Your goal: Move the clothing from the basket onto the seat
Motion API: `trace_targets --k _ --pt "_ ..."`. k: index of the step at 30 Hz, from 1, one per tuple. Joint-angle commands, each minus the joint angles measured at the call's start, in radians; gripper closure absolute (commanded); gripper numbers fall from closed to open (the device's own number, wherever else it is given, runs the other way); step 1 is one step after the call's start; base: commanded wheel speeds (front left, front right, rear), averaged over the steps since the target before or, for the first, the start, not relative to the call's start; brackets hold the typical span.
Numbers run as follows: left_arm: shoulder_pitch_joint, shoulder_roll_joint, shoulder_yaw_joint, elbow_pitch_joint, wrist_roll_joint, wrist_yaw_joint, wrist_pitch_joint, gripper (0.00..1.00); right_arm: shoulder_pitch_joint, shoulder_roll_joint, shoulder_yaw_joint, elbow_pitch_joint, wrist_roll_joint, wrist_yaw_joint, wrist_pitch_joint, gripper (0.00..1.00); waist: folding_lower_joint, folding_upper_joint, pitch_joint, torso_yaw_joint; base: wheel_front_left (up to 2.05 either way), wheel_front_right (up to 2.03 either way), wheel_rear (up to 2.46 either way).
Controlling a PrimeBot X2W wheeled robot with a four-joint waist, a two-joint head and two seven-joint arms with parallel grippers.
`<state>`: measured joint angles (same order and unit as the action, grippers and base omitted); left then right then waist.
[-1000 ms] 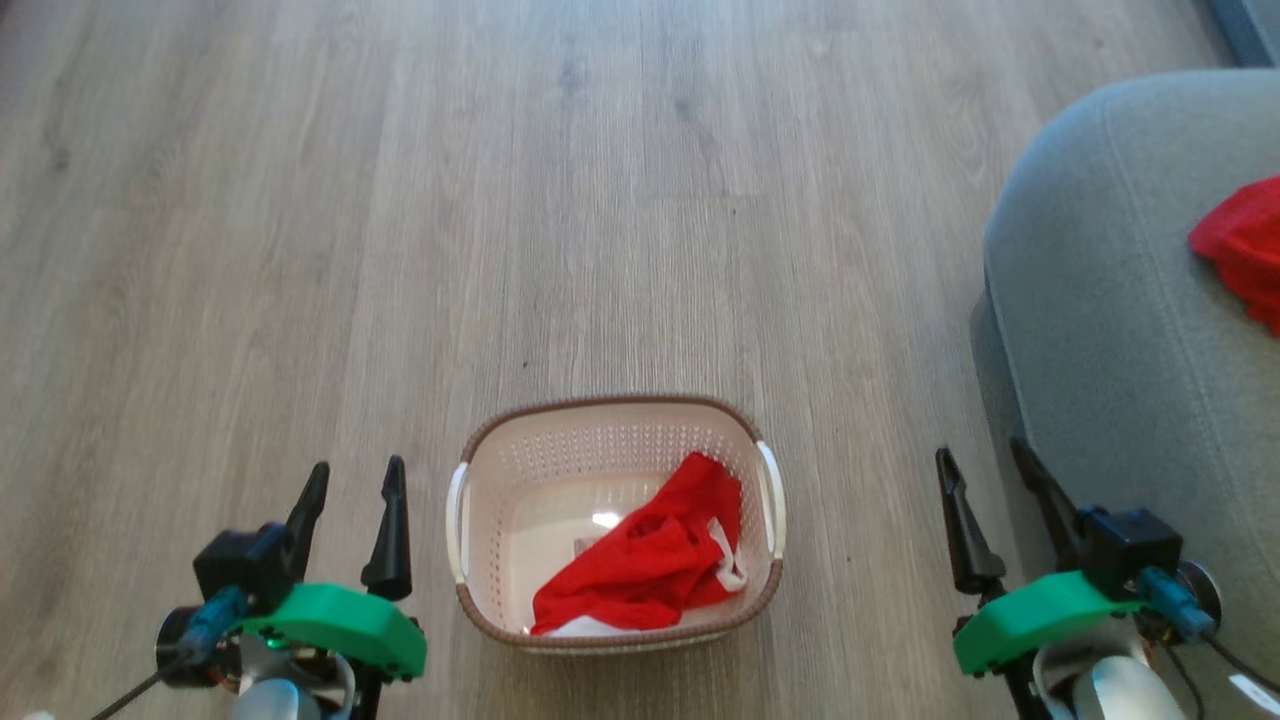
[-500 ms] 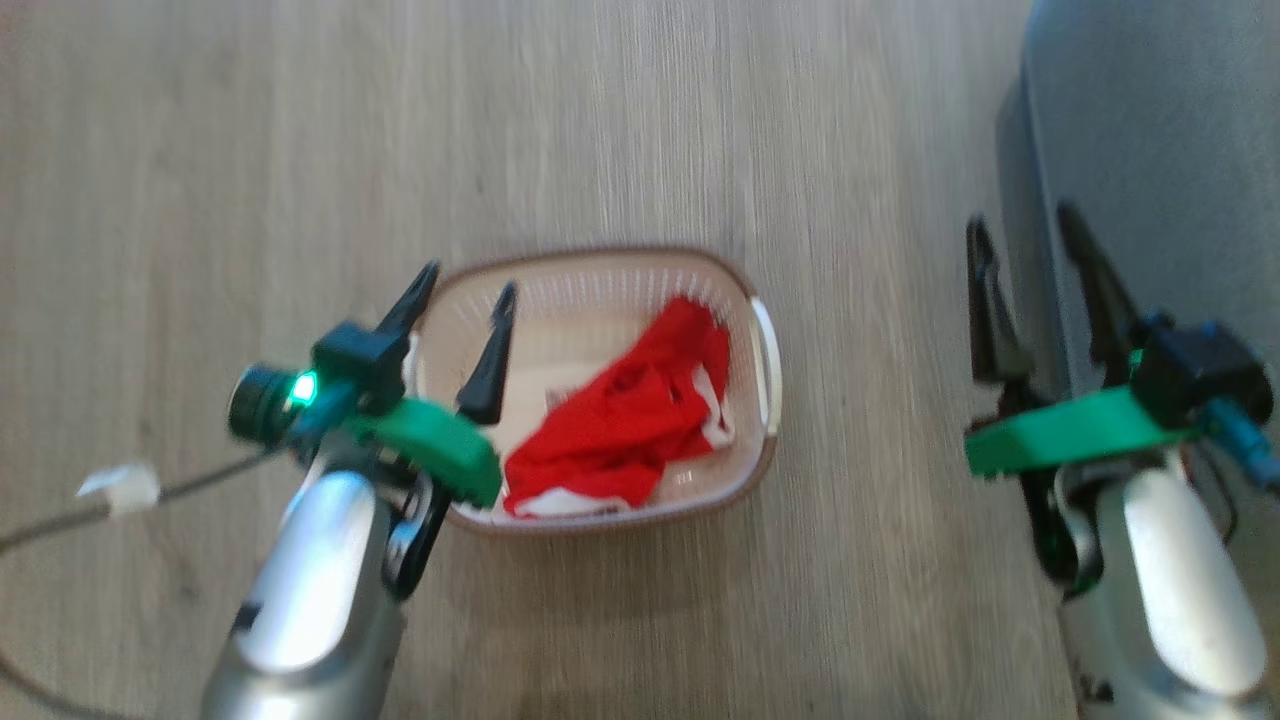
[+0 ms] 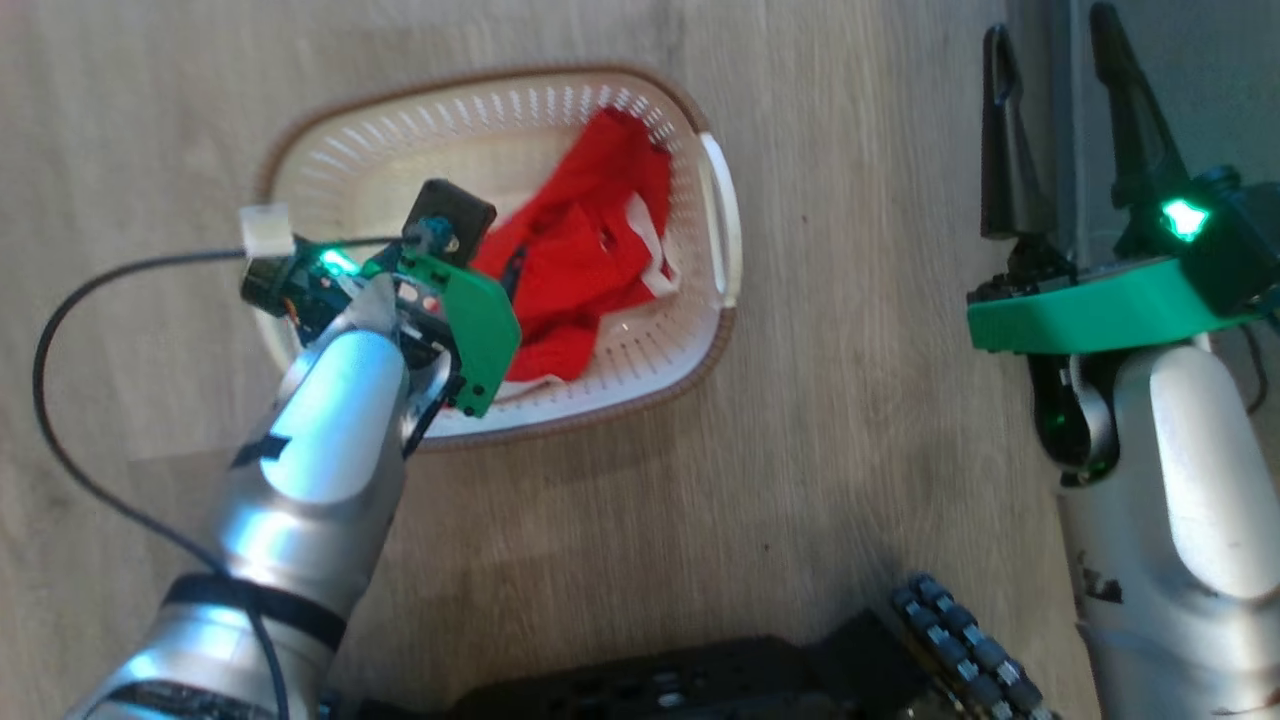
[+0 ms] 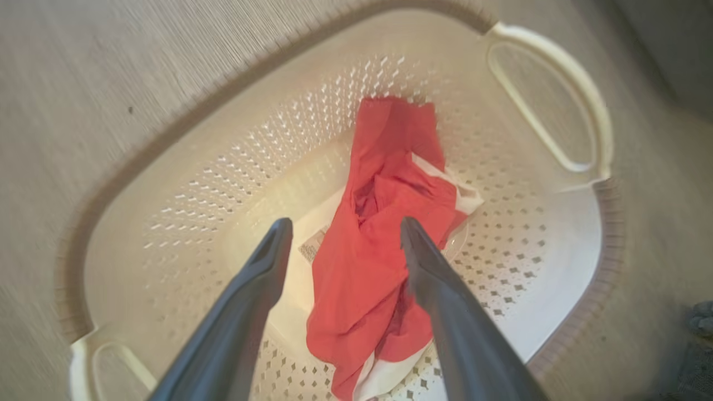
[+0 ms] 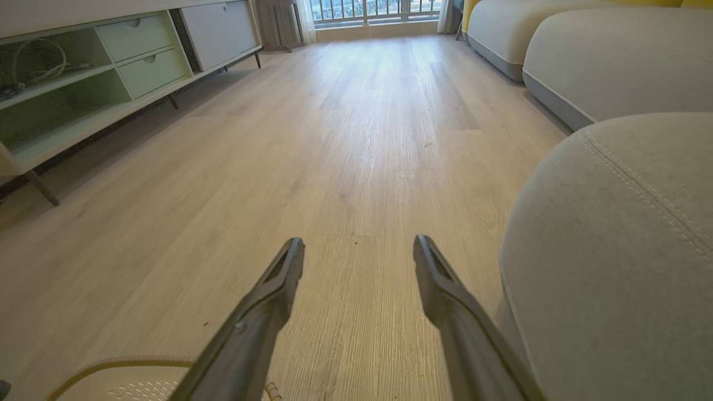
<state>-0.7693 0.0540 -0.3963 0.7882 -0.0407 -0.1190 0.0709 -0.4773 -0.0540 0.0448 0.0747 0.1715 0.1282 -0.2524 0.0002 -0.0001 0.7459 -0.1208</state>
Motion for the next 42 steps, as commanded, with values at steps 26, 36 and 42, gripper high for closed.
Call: trace_targets --k 26,36,42 --pt "-0.281 0.04 -0.036 0.41 0.033 0.064 0.018 0.0 -0.015 0.004 0.027 -0.108 0.062 0.003 -0.009 0.0 -0.0002 0.0001 0.277 -0.143 0.0 0.0 0.0" --pt "-0.276 0.007 -0.022 0.418 -0.041 0.029 -0.117 1.0 0.003 0.004 -0.006 -0.081 0.063 0.003 -0.009 0.0 -0.0002 0.0001 0.181 -0.113 0.0 0.0 0.0" --pt "-0.224 -0.002 -0.008 0.381 -0.111 0.01 -0.23 1.0 0.043 0.004 -0.032 -0.055 0.037 0.003 -0.009 0.0 -0.0002 0.0001 0.054 -0.052 0.0 0.0 0.0"
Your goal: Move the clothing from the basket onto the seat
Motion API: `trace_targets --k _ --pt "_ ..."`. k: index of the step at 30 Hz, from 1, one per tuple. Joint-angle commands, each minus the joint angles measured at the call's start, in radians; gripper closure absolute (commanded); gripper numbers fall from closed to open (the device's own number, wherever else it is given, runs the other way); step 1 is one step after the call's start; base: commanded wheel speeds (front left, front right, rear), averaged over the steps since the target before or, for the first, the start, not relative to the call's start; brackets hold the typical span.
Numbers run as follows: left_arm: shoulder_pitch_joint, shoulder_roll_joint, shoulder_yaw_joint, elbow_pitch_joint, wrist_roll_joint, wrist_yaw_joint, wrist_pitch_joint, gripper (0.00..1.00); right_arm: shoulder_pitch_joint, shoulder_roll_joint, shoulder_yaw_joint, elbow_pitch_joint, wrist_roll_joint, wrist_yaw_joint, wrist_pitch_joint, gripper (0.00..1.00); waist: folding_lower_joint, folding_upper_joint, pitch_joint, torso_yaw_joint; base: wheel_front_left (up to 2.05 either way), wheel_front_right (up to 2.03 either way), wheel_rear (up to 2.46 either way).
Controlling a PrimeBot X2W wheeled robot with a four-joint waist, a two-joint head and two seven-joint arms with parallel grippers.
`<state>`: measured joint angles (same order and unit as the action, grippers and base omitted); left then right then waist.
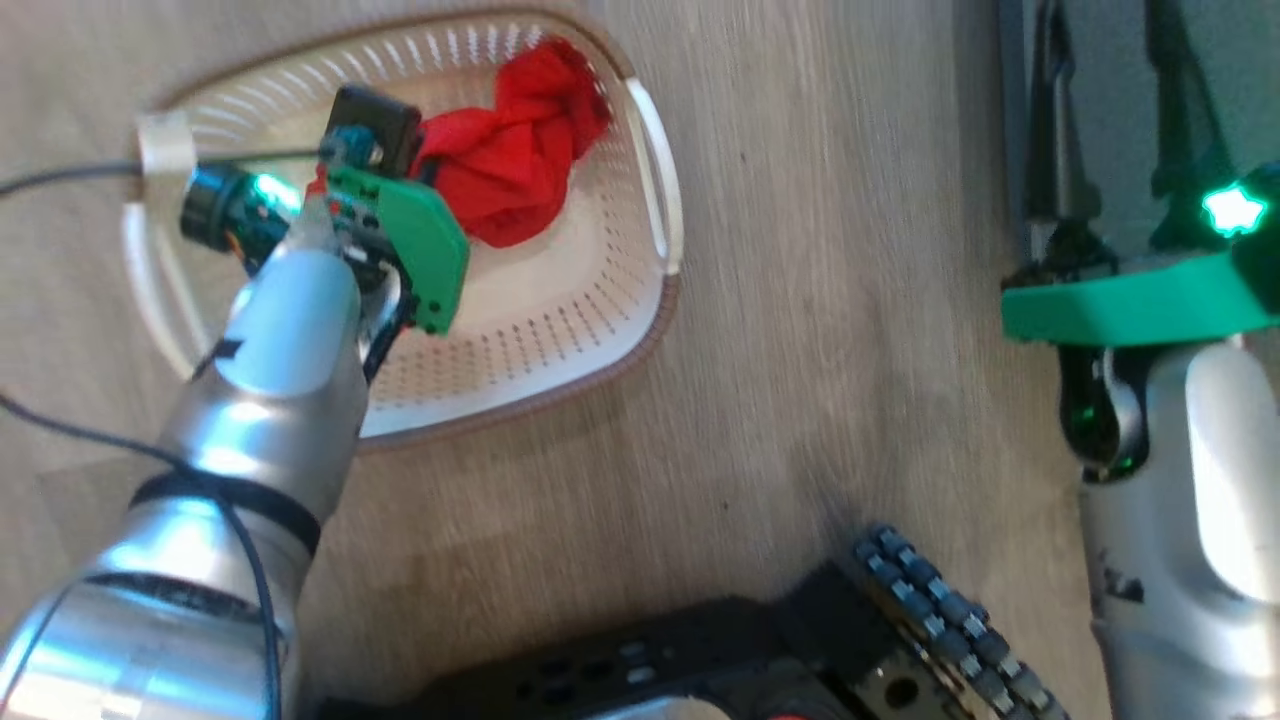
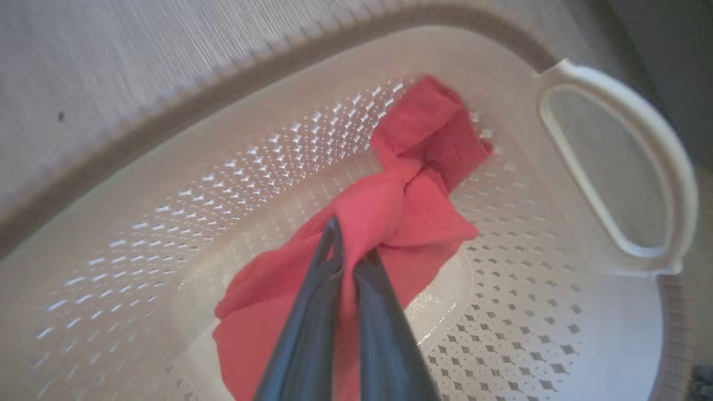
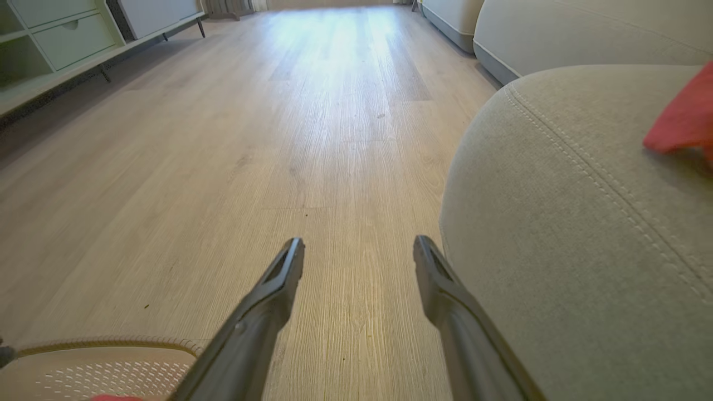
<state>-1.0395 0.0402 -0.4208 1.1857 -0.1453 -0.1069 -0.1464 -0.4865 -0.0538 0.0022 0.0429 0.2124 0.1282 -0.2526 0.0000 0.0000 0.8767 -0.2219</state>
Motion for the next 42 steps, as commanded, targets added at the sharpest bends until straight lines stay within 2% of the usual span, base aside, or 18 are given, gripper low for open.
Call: trace_targets --k 1,7,12,21,32,42 --pt "0.061 0.011 0.02 -0.024 -0.022 -0.005 -0.032 1.0 0.062 0.004 0.008 -0.017 -0.011 0.003 -0.009 0.0 0.0 0.0 -0.107 0.061 0.0 0.0 0.0" --pt "0.167 0.01 0.046 -0.092 -0.108 -0.01 -0.1 1.0 0.125 0.004 -0.005 0.021 -0.035 0.003 -0.009 0.0 0.0 0.0 -0.301 0.123 0.0 0.0 0.0" --pt "0.266 0.013 0.083 -0.172 -0.145 0.018 -0.114 1.0 0.185 0.004 -0.015 0.046 -0.053 0.003 -0.009 0.0 0.0 0.0 -0.439 0.175 0.0 0.0 0.0" --pt "0.506 0.041 0.163 -0.43 -0.178 0.068 -0.115 1.0 0.287 -0.002 -0.028 0.094 -0.085 0.003 -0.009 0.0 0.0 0.0 -0.652 0.244 0.0 0.0 0.0" --pt "0.784 0.084 0.247 -0.741 -0.184 0.126 -0.115 1.0 0.401 -0.009 -0.01 0.136 -0.078 0.003 -0.009 0.0 0.0 0.0 -0.842 0.271 0.0 0.0 0.0" --pt "0.873 0.119 0.272 -0.82 -0.192 0.152 -0.109 1.0 0.446 -0.017 0.013 0.158 -0.066 0.003 -0.009 0.0 0.0 0.0 -0.923 0.27 0.0 0.0 0.0"
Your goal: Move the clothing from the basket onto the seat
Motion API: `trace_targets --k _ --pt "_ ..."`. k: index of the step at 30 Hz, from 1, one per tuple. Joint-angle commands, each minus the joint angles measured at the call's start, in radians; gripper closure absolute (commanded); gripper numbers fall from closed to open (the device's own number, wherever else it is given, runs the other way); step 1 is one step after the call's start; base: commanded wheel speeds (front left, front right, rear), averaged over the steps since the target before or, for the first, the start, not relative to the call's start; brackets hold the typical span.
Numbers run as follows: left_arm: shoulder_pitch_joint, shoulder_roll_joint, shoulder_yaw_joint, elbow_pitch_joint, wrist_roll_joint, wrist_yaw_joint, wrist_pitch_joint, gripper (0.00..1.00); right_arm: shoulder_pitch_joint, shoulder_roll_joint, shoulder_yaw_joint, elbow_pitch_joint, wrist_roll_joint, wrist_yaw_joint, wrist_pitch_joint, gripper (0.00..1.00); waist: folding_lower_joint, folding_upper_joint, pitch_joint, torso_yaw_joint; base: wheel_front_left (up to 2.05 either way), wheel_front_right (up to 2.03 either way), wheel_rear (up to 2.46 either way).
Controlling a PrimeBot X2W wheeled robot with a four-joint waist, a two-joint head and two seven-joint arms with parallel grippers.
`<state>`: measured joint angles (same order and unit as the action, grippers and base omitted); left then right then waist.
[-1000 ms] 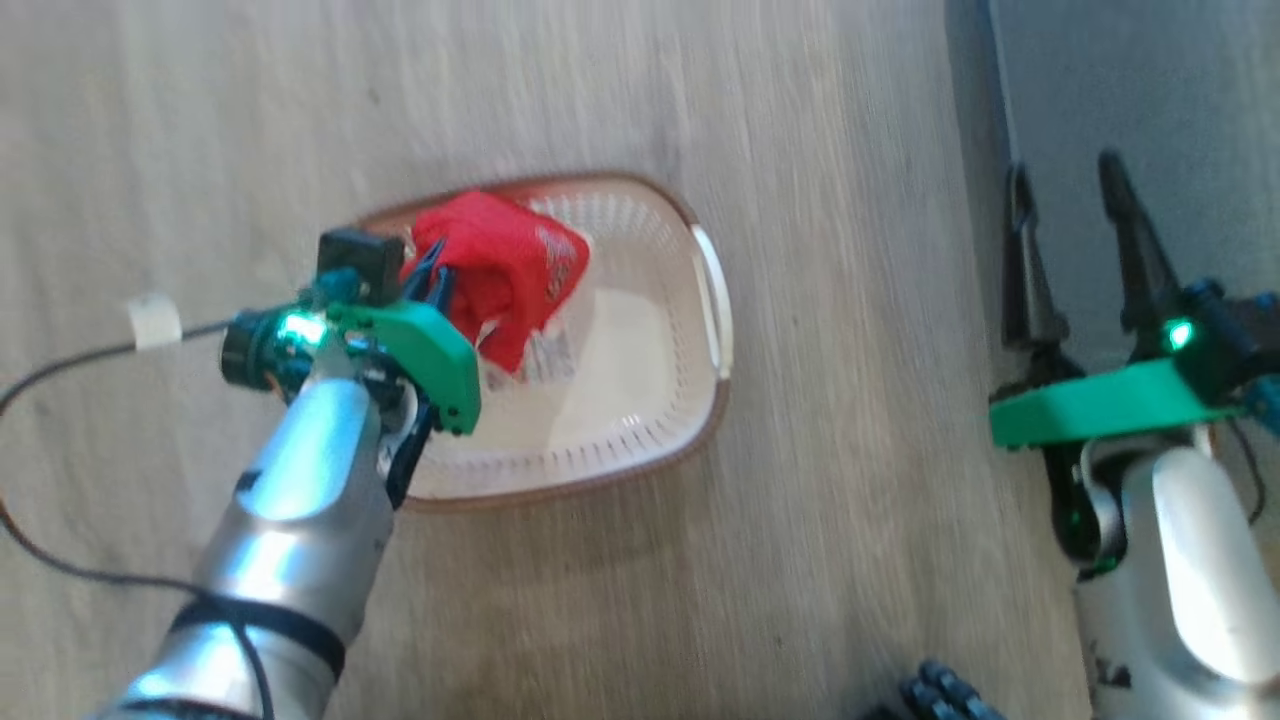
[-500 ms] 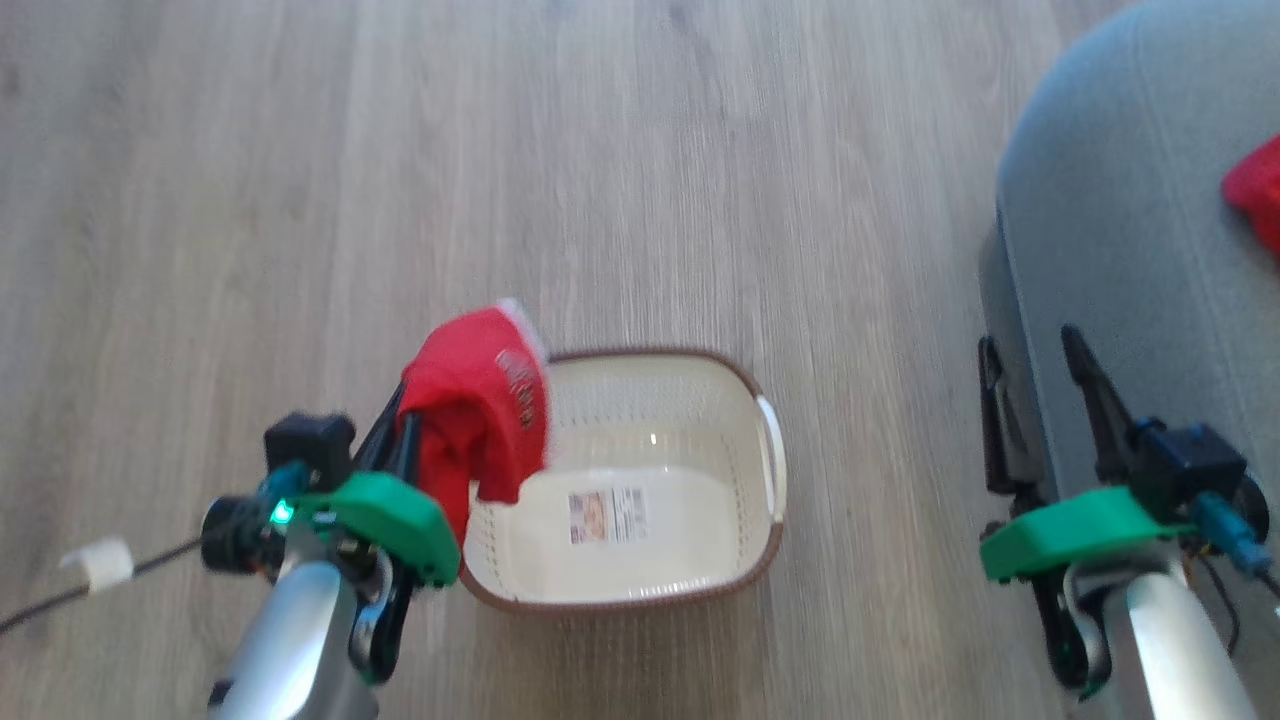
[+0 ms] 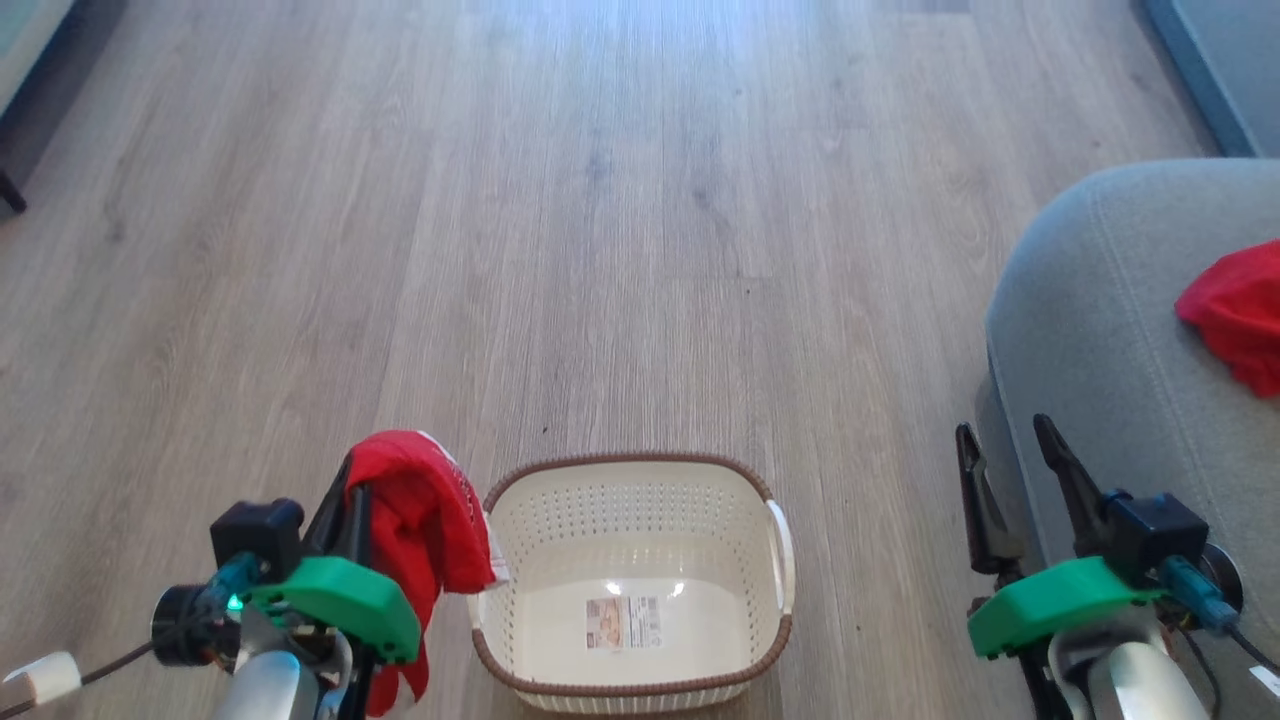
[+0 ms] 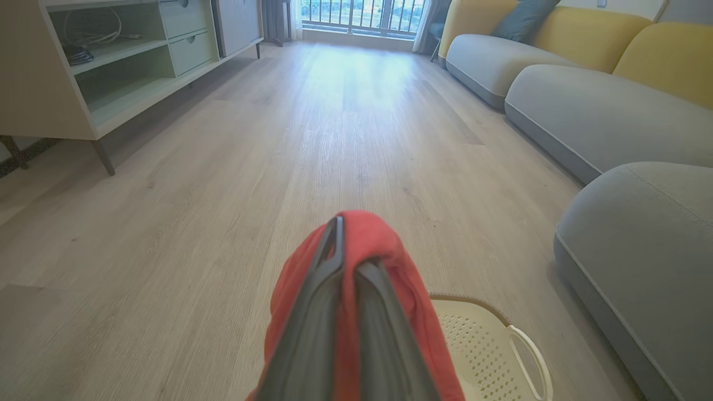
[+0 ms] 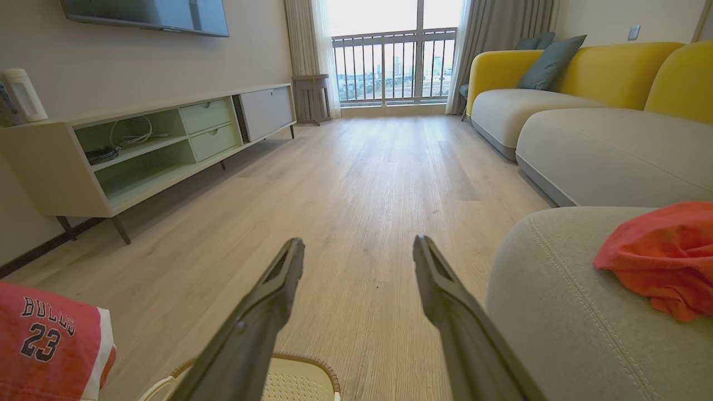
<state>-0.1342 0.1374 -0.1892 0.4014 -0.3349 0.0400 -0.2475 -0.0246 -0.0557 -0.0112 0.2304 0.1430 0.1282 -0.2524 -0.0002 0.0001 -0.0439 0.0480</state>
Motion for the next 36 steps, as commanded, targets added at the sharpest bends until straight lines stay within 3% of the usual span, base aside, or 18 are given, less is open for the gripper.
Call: trace_targets --k 1,36 --pt "-0.027 0.023 0.041 -0.041 -0.004 0.008 -0.005 1.0 -0.012 -0.015 0.028 -0.027 0.004 0.003 -0.009 0.0 0.0002 -0.0001 -0.008 -0.001 0.0 0.0 0.0" --pt "-0.001 0.046 0.021 -0.108 -0.024 0.032 0.015 1.0 -0.009 -0.02 0.052 -0.015 0.012 0.003 -0.009 0.0 0.0002 -0.0001 0.003 -0.022 0.0 0.0 0.0"
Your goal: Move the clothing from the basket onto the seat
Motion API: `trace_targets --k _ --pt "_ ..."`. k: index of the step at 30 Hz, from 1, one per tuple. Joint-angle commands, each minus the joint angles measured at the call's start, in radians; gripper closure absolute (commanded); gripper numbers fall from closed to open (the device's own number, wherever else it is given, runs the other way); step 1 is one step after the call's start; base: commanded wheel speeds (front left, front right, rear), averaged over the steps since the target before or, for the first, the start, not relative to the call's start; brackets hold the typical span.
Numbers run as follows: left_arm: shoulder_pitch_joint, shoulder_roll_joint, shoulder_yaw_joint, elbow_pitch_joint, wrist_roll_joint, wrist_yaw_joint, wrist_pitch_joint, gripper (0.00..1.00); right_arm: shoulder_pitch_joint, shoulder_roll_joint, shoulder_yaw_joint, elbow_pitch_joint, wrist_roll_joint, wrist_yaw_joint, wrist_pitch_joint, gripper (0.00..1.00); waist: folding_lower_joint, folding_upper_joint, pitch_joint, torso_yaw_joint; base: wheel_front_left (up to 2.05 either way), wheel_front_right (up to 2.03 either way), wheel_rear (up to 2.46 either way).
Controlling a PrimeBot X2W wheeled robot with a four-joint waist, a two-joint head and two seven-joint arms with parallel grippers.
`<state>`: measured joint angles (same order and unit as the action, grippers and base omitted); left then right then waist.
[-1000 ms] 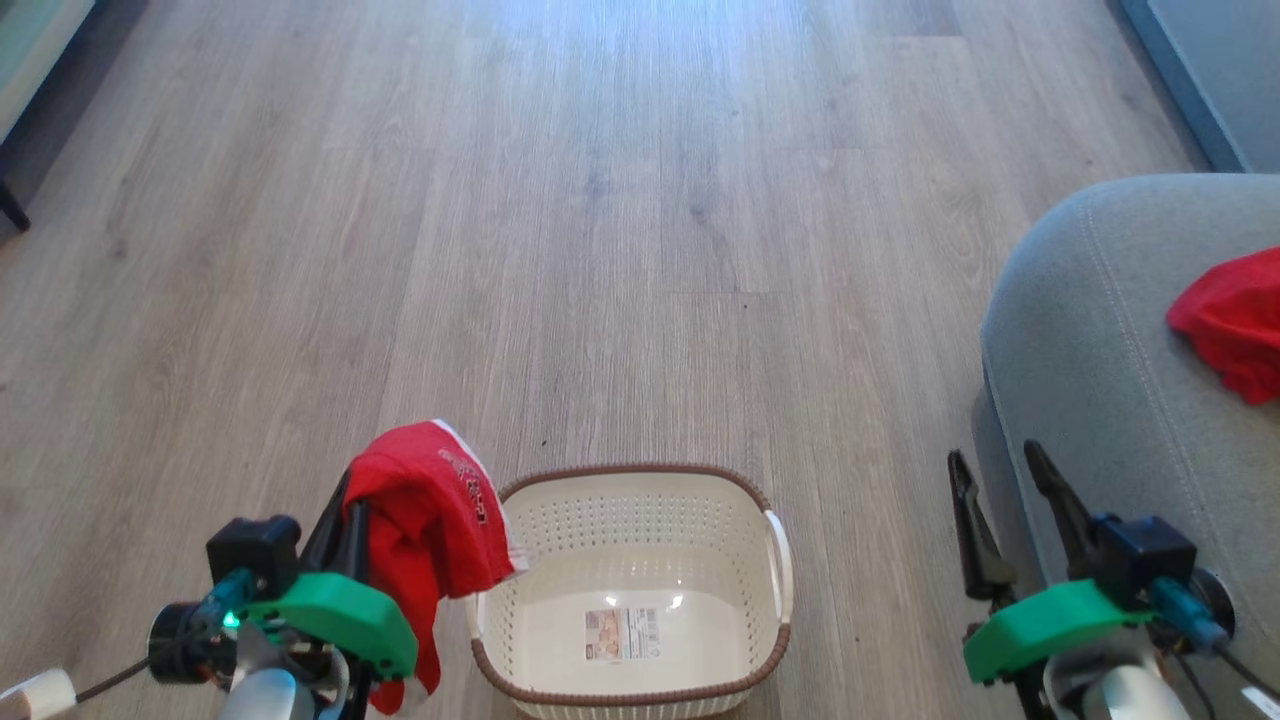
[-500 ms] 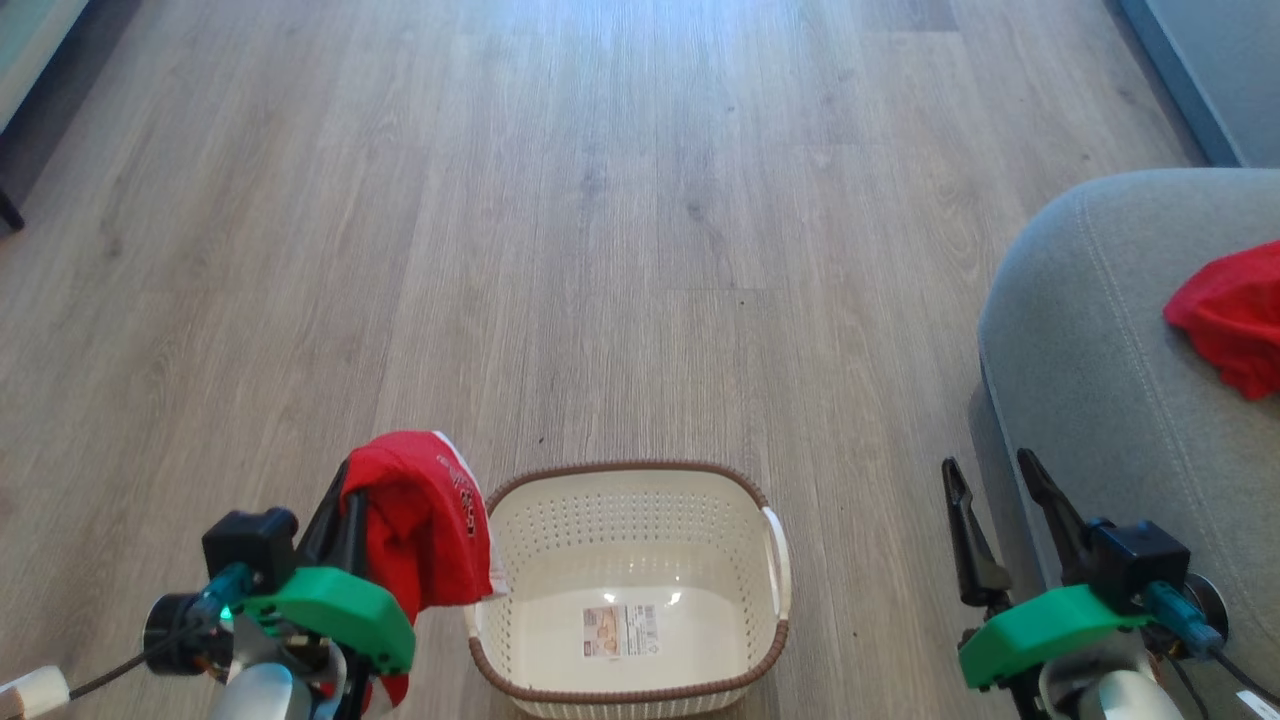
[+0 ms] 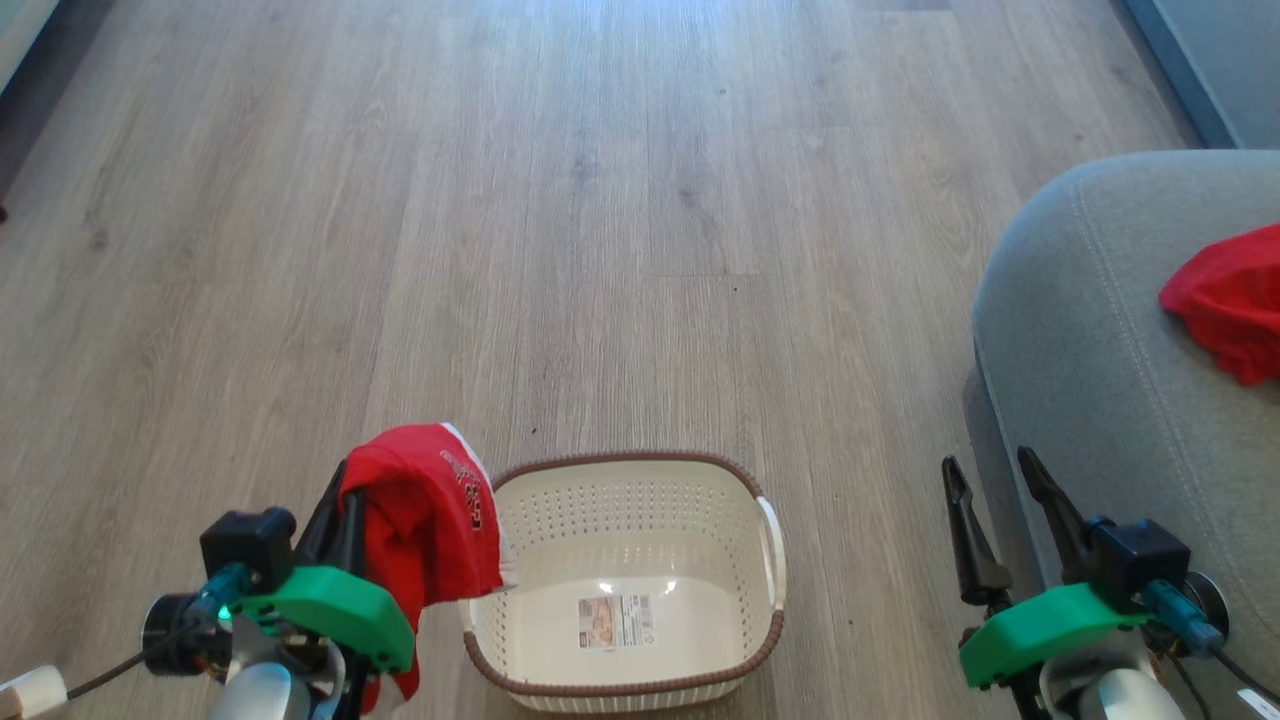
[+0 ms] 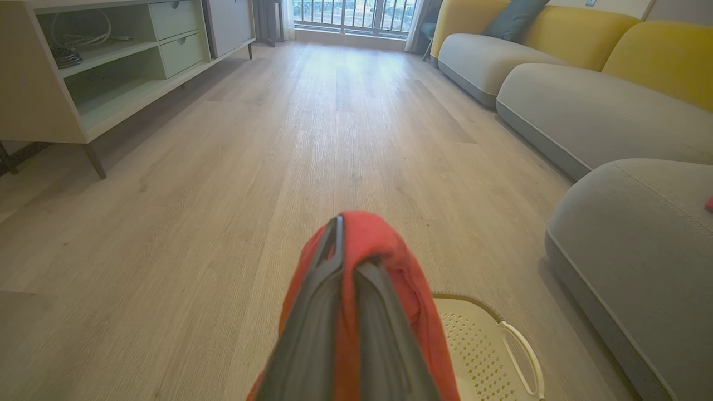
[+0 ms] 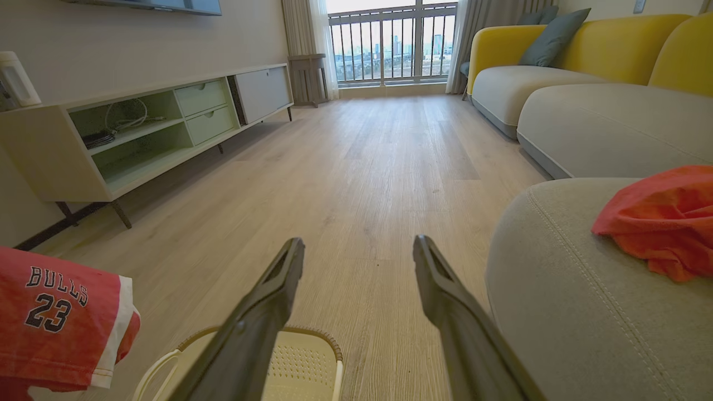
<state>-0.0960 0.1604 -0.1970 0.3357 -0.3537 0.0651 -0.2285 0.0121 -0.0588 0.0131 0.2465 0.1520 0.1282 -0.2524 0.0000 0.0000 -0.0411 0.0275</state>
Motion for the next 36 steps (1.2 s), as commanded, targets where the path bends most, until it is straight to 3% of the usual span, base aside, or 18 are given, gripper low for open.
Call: trace_targets --k 1,8,15,20,33,34,35,36 --pt "-0.039 0.022 0.028 -0.043 -0.005 0.008 -0.005 1.0 -0.046 -0.017 0.028 -0.031 0.002 0.003 -0.009 0.0 0.0 0.0 0.0 -0.002 0.0 0.0 0.0" --pt "-0.048 0.014 0.0 -0.067 -0.003 -0.003 0.004 1.0 -0.066 -0.018 0.106 -0.036 0.023 0.003 -0.009 0.0 0.0 0.0 0.003 -0.004 0.0 0.0 0.0" --pt "-0.082 -0.014 -0.081 -0.15 0.013 -0.036 0.05 1.0 -0.15 -0.053 0.415 -0.024 0.089 0.003 -0.009 0.0 0.0 0.0 0.002 0.015 0.0 0.0 0.0" --pt "-0.105 -0.041 -0.164 -0.207 0.028 -0.069 0.099 1.0 -0.231 -0.061 0.57 -0.025 0.138 0.003 -0.009 0.0 0.0 0.0 0.0 0.035 0.0 0.0 0.0" --pt "-0.117 -0.079 -0.356 -0.368 0.025 -0.14 0.194 1.0 -0.305 -0.104 0.675 0.037 0.216 0.003 -0.009 0.0 0.0 0.0 0.004 0.075 0.0 0.0 0.0" --pt "-0.116 -0.08 -0.36 -0.376 0.02 -0.142 0.197 1.0 -0.308 -0.109 0.692 0.048 0.235 0.003 -0.009 0.08 0.0 0.0 0.004 0.075 0.0 0.0 0.0" --pt "-0.115 -0.081 -0.362 -0.381 0.016 -0.142 0.199 1.0 -0.313 -0.114 0.708 0.058 0.254 0.003 -0.009 0.63 0.0 0.0 0.004 0.075 0.0 0.0 0.0" --pt "-0.115 -0.081 -0.363 -0.384 0.013 -0.142 0.201 1.0 -0.318 -0.118 0.719 0.063 0.274 0.003 -0.009 1.0 0.0 0.0 0.004 0.074 0.0 0.0 0.0"
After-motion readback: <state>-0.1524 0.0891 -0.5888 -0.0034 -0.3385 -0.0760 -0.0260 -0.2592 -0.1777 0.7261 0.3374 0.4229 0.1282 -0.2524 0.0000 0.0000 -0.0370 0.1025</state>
